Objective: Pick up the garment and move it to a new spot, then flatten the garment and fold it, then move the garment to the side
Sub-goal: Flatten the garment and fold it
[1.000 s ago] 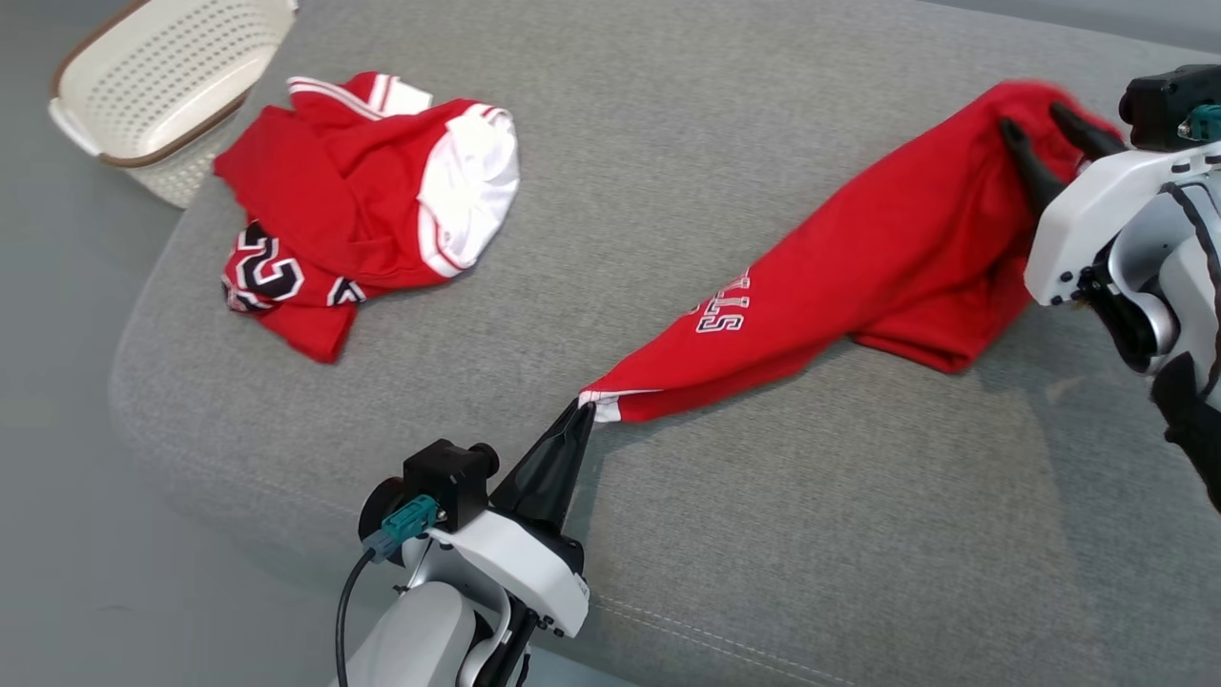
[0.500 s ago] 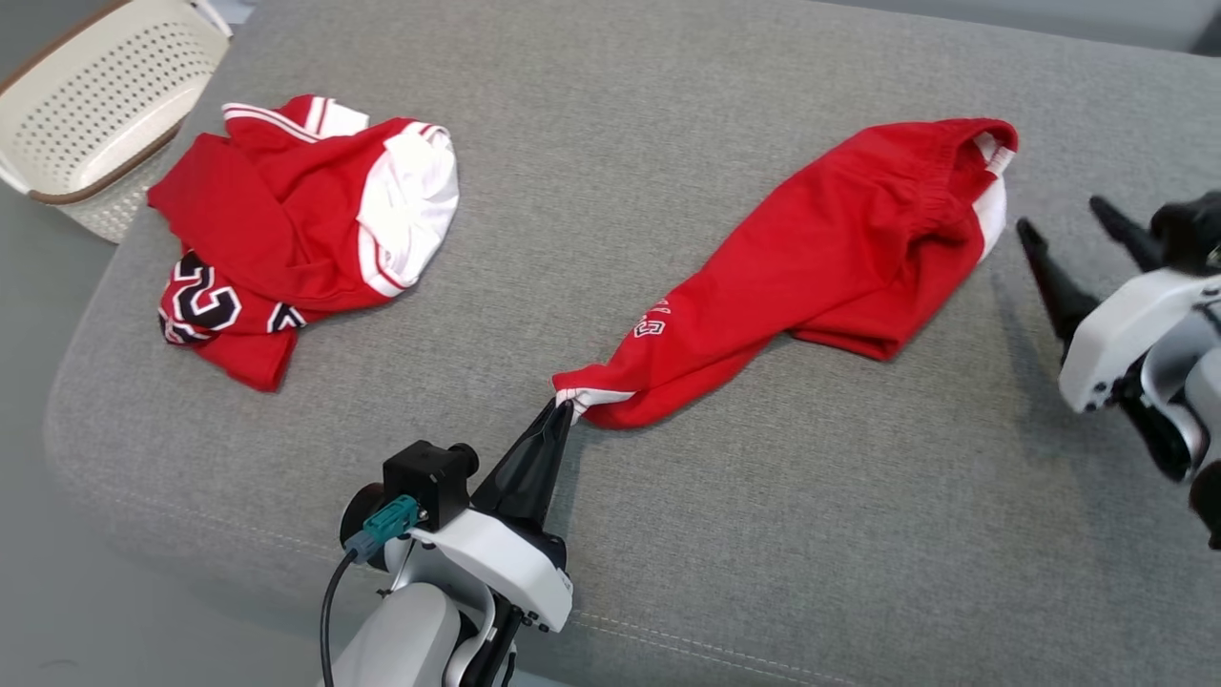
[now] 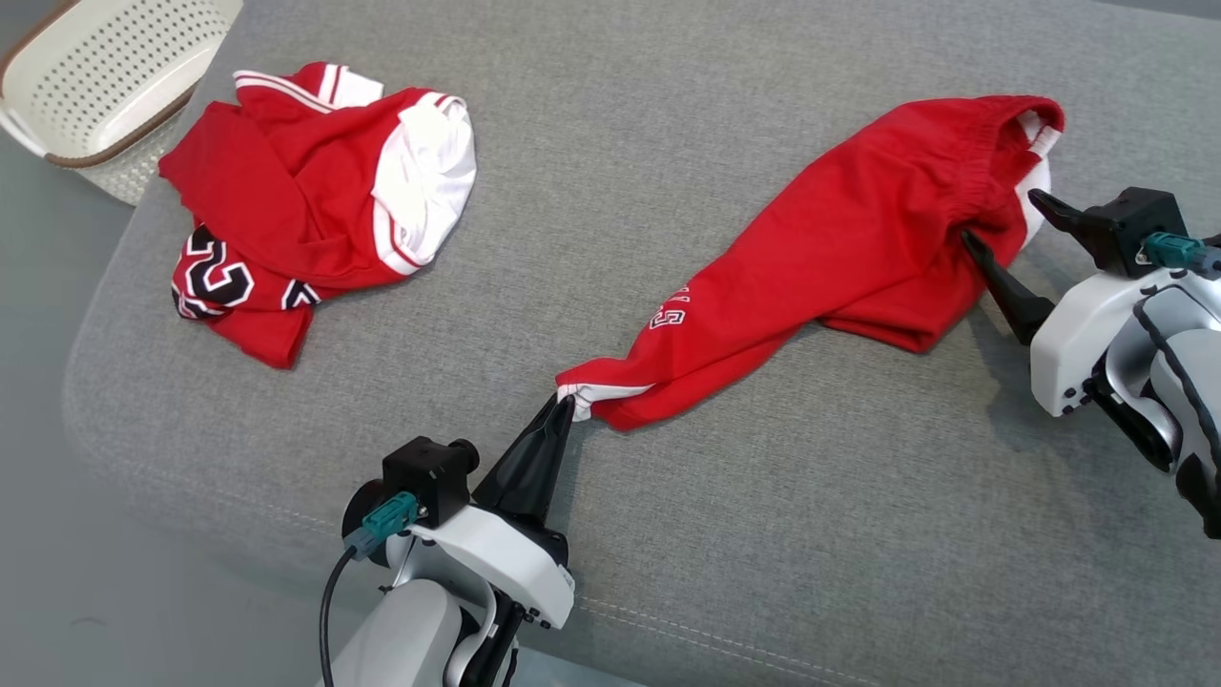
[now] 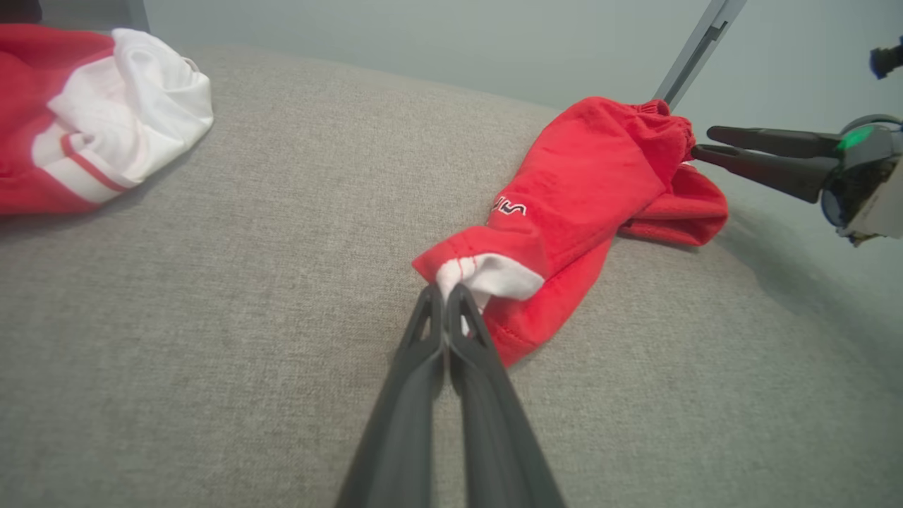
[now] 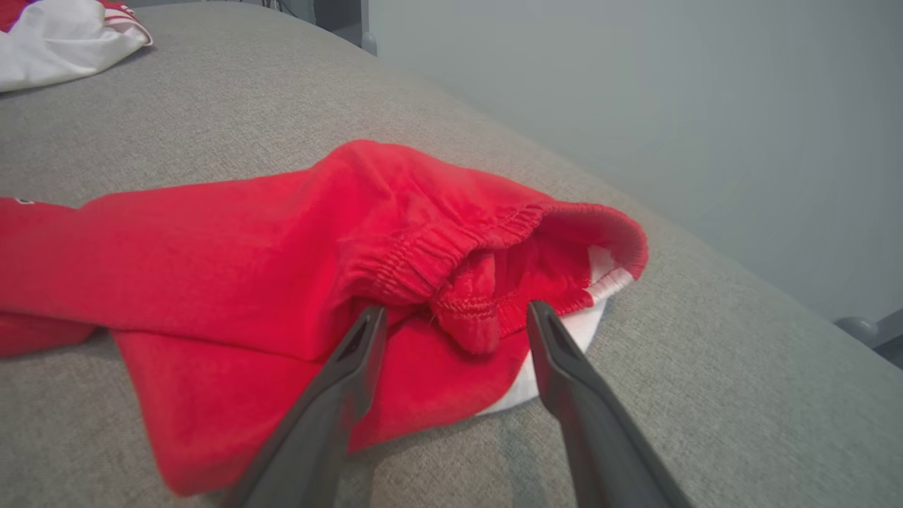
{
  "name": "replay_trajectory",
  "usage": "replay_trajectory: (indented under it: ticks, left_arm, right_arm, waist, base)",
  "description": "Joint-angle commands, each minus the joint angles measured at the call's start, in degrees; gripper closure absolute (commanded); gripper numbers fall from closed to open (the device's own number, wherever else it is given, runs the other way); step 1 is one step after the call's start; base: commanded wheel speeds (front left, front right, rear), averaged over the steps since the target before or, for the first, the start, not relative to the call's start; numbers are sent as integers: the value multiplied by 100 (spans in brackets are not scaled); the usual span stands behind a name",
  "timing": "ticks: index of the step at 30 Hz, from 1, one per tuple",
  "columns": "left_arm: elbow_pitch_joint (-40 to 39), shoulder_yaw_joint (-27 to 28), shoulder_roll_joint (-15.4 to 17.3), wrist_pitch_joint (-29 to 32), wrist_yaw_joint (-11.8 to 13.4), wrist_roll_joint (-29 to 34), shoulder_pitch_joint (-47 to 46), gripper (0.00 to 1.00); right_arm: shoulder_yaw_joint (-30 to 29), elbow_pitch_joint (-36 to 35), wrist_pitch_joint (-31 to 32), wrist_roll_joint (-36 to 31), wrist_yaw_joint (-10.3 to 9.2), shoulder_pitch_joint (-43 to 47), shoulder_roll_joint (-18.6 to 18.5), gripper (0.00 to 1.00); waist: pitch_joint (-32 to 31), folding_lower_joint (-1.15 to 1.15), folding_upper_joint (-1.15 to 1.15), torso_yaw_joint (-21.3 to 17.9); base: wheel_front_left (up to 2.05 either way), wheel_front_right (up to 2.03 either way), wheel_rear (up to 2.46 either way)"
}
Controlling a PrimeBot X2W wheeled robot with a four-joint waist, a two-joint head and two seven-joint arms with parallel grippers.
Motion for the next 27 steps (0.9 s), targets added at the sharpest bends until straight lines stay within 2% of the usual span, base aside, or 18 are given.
replay_trajectory:
  ticks: [1,10,16,17,18,19,20,24,27]
  left_arm:
    - [-127,157,75,-34,-5,-21,-137,100]
    - [-181,95,75,-34,30,-125,-139,100]
    - [-224,86,75,-34,37,-147,-150,100]
    - [-224,90,75,-34,36,-150,-155,100]
    - [-225,97,75,-34,38,-153,-162,100]
    - [-225,105,75,-34,40,-155,-168,100]
    - [-229,116,75,-34,42,-151,-175,100]
    - [-220,202,75,-34,42,-117,-189,100]
    - [-235,359,75,-34,36,-51,-199,100]
  right_arm:
    - [80,-14,-64,-69,-1,26,-86,0]
    - [512,109,69,287,-1,-154,58,0]
    - [809,-171,17,636,-1,-251,89,0]
    - [842,-247,-1,692,-1,-269,89,32]
    - [871,-330,-20,748,-1,-290,77,73]
    - [896,-410,-37,794,-1,-314,54,84]
    - [900,-480,-51,859,-1,-337,28,100]
    - [839,-649,-75,1026,-1,-381,-64,100]
    - [388,-958,-80,1197,-1,-363,-138,100]
  waist:
    - [23,0,0,54]
    - [89,0,0,269]
    - [164,0,0,346]
    - [171,0,0,352]
    - [175,0,0,355]
    - [170,0,0,356]
    - [162,0,0,352]
    - [87,0,0,304]
    - [-3,0,0,209]
  base:
    - [0,0,0]
    - [0,0,0]
    - [0,0,0]
    - [0,0,0]
    - [0,0,0]
    - [0,0,0]
    - [0,0,0]
    - [0,0,0]
    - [0,0,0]
